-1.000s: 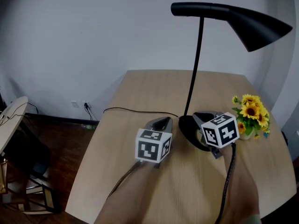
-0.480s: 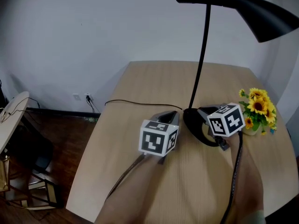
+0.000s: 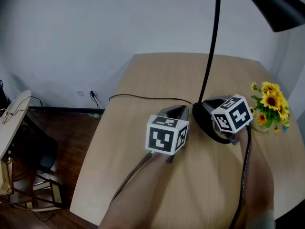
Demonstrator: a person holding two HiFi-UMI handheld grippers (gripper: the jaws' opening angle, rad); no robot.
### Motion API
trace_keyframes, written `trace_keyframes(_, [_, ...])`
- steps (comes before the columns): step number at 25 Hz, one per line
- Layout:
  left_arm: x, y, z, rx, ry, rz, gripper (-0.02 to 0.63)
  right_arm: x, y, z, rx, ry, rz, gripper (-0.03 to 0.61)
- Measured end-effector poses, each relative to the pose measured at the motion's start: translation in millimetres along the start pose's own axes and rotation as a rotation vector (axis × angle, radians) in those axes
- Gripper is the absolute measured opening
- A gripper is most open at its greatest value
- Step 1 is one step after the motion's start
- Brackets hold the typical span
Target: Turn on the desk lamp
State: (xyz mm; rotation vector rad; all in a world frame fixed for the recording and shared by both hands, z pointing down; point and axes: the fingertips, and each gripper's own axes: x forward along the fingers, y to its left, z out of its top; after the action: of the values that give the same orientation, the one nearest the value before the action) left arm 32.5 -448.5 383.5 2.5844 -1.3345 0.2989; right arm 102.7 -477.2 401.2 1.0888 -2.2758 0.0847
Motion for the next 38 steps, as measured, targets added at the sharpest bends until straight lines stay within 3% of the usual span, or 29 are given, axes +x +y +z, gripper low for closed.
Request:
trace_keyframes(6, [1.9, -0.7, 0.3, 0.005, 0.000, 0.004, 0.000, 3.1, 5.4, -0.6, -0.008, 0.016, 0.000, 0.000])
trace_keyframes(12, [1.3, -0.8, -0.1, 0.002, 0.002, 0.004, 0.000, 3.7, 2.9, -4.1, 0.159, -0.008, 0.097, 0.000])
trace_keyframes(18, [1.6, -0.8, -0.9, 0.000, 0.008, 0.000, 0.000, 0.0, 2.8, -0.9, 0.098, -0.018, 0.043, 0.000])
trace_keyframes(33, [0.0, 1.5, -0.7, -0.001, 0.005, 0.003, 0.000, -5.4, -2.8, -1.4, 0.106, -0.036, 0.016, 0.000])
trace_keyframes(38, [1.2, 0.9, -1.0, -0.002, 0.004, 0.003, 0.000, -11.0, -7.1, 0.3, 0.097, -0.057, -0.029, 0.000])
